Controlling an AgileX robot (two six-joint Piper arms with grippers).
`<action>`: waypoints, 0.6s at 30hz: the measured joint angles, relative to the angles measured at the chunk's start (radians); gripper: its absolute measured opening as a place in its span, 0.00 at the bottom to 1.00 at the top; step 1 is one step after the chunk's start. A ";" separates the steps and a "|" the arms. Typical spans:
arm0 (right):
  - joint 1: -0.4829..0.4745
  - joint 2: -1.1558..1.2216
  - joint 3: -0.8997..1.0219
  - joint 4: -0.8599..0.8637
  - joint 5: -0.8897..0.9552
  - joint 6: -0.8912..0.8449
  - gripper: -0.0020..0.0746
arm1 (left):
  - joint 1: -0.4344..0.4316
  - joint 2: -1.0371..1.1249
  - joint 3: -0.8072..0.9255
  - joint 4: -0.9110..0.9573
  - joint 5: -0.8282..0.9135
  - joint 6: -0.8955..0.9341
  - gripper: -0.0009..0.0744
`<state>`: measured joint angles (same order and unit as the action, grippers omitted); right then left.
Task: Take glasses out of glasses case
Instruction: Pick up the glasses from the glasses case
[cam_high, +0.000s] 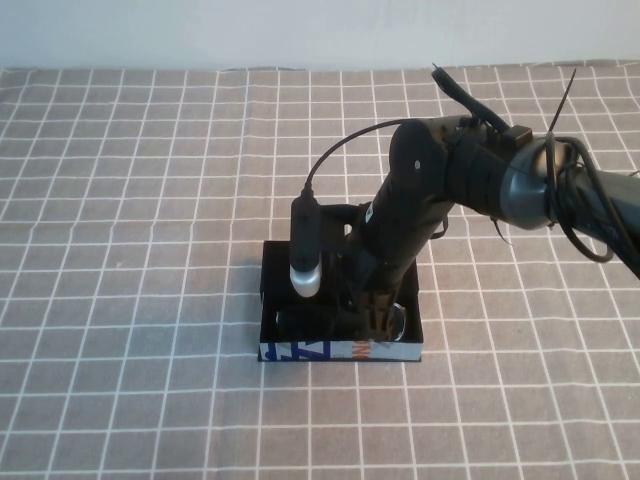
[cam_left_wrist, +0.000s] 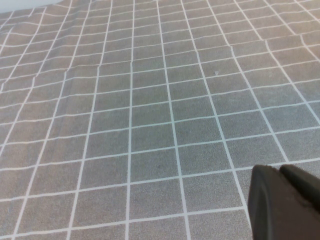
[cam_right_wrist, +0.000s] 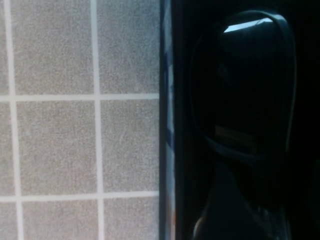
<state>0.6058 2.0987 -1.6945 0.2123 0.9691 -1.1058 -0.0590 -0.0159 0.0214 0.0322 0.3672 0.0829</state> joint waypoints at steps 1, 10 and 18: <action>0.000 0.000 0.000 0.000 0.000 0.000 0.44 | 0.000 0.000 0.000 0.000 0.000 0.000 0.01; 0.000 0.029 -0.001 0.000 -0.006 -0.003 0.44 | 0.000 0.000 0.000 0.000 0.000 0.000 0.01; 0.000 0.031 -0.001 0.000 0.000 -0.003 0.24 | 0.000 0.000 0.000 0.000 0.000 0.000 0.01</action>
<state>0.6058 2.1293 -1.6952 0.2123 0.9691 -1.1092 -0.0590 -0.0159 0.0214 0.0322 0.3672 0.0829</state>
